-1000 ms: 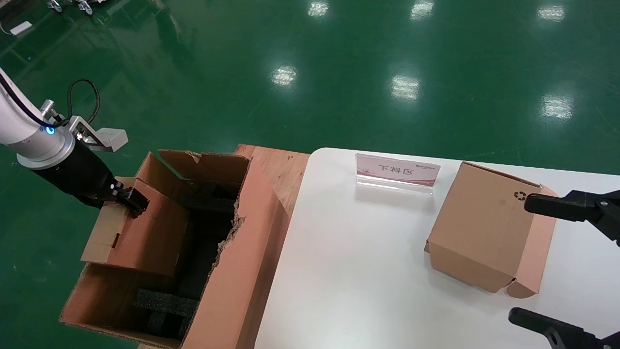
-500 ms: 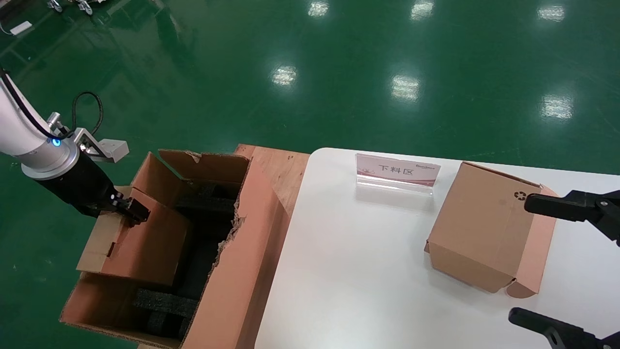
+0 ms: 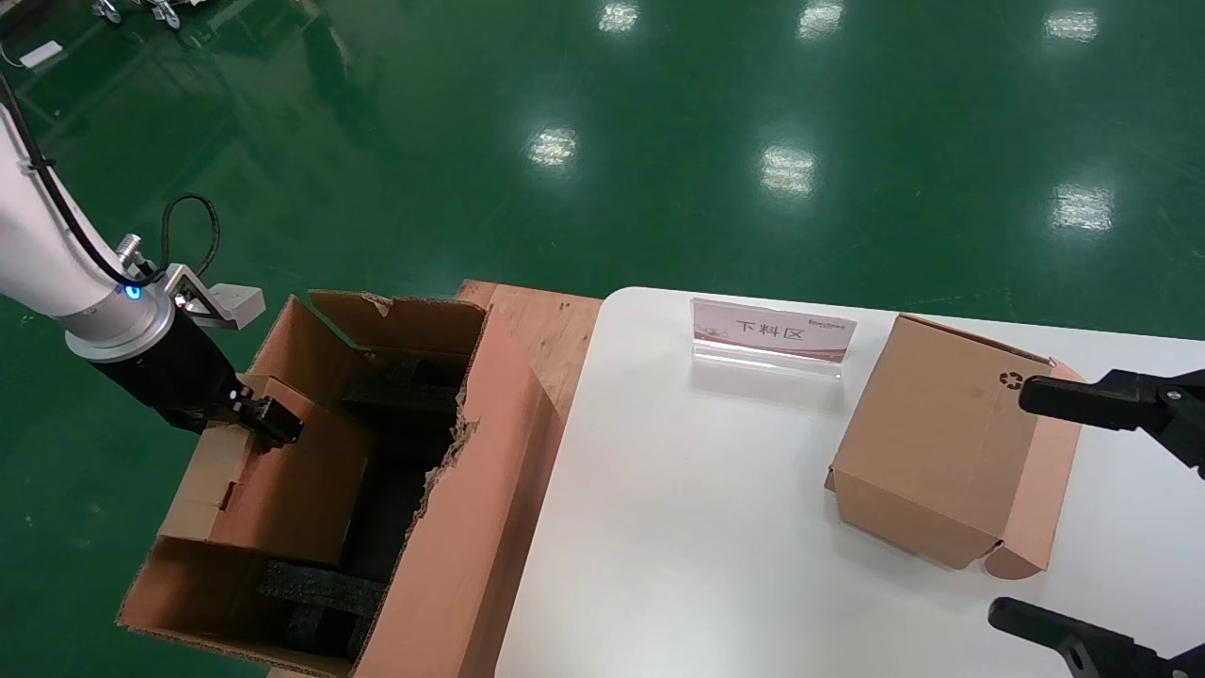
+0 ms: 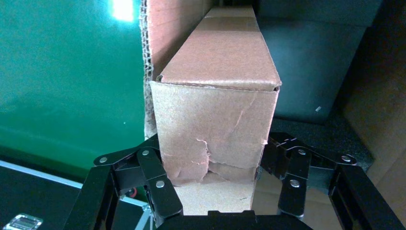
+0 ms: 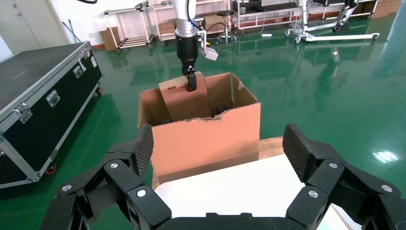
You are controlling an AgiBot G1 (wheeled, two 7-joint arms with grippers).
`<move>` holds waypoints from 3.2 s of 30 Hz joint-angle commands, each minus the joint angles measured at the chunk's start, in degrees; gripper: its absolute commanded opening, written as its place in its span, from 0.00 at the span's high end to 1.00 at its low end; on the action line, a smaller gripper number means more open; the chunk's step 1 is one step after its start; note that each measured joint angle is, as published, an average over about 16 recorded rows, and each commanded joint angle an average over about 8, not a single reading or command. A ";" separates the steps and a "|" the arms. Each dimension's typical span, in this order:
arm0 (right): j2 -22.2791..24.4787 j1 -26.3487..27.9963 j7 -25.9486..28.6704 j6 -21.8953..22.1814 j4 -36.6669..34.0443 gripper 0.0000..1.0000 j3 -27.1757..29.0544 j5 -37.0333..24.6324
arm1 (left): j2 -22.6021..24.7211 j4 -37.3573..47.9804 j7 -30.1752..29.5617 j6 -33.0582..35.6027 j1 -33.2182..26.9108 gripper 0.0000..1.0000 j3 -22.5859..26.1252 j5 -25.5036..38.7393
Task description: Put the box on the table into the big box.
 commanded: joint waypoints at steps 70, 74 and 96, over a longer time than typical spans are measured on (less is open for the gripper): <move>0.01 -0.01 0.00 0.02 -0.02 0.00 0.00 0.01 | 1.30 -1.83 -2.23 -4.47 4.91 0.00 0.98 1.12; 0.01 -0.01 0.00 0.02 -0.02 0.00 0.00 0.01 | 1.30 -1.83 -2.24 -4.45 4.91 0.00 0.98 1.13; 0.01 -0.01 0.00 0.02 -0.01 0.00 0.00 0.01 | 0.78 -2.16 0.75 -4.68 3.06 0.00 -1.77 -0.82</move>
